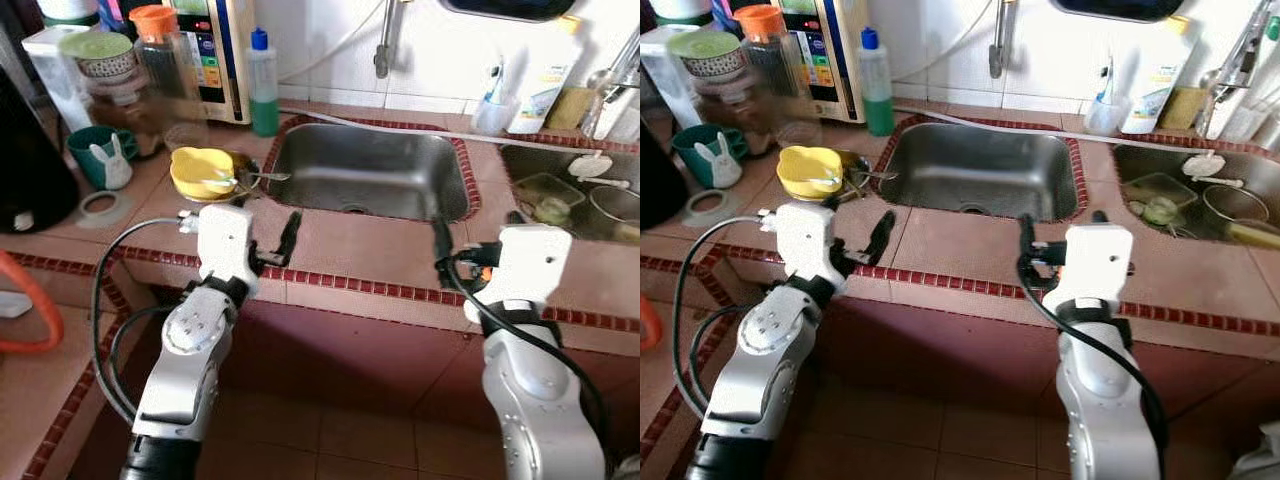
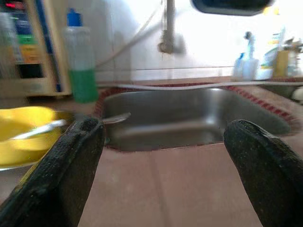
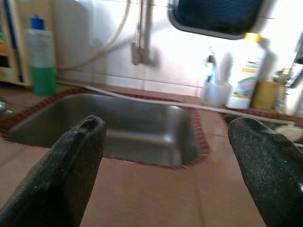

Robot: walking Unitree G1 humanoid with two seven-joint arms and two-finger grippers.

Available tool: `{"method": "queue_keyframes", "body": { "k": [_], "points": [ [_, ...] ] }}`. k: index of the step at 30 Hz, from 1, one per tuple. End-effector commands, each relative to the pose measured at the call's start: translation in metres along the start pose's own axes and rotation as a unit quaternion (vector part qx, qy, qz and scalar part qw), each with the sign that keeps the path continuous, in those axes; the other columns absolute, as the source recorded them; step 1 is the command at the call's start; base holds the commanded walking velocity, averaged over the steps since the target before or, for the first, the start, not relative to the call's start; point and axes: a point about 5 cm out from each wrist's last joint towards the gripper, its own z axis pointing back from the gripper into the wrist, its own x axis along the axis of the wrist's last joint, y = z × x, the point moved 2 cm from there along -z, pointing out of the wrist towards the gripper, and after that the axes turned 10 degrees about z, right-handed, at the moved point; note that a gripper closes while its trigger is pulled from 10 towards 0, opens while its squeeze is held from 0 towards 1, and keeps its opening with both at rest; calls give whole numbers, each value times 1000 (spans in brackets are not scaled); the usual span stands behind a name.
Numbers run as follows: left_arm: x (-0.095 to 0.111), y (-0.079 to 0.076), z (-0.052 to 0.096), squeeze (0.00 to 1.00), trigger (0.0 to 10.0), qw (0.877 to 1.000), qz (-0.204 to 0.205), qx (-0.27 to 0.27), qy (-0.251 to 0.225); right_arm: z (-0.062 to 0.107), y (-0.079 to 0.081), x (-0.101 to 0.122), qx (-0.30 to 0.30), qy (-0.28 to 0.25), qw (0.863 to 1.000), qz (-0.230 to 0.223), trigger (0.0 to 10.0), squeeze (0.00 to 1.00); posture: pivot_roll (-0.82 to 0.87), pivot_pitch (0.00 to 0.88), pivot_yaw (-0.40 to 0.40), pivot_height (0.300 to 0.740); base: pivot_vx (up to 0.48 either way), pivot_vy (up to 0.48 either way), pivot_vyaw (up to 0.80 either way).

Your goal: Kitchen organization

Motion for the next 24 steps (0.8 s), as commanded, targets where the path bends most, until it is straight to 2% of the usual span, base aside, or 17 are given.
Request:
{"method": "queue_keyframes", "body": {
  "k": [1,4,9,14,24],
  "points": [
    [6,-5,-4,0,10000,1000,2,-8,-9,1,-5,-2,-9,7,1000,3,10000,0,43,0,-13,740,0,0,-775],
    [7,-4,-7,0,10000,1000,11,-6,-11,1,-5,-2,-8,6,1000,4,10000,0,46,0,-15,740,0,0,-779],
    [8,-16,-6,0,10000,999,7,-49,-12,-2,-3,0,-4,2,1000,6,10000,0,45,0,-6,740,0,0,-777],
    [6,-18,-6,0,10000,998,4,-57,-10,-3,-5,0,-11,-1,1000,7,10000,0,43,0,5,740,0,0,-746],
    [7,-19,-6,0,10000,998,9,-62,-11,-3,-4,1,-7,-7,1000,11,10000,0,47,0,3,740,0,0,0]
  ]
}}
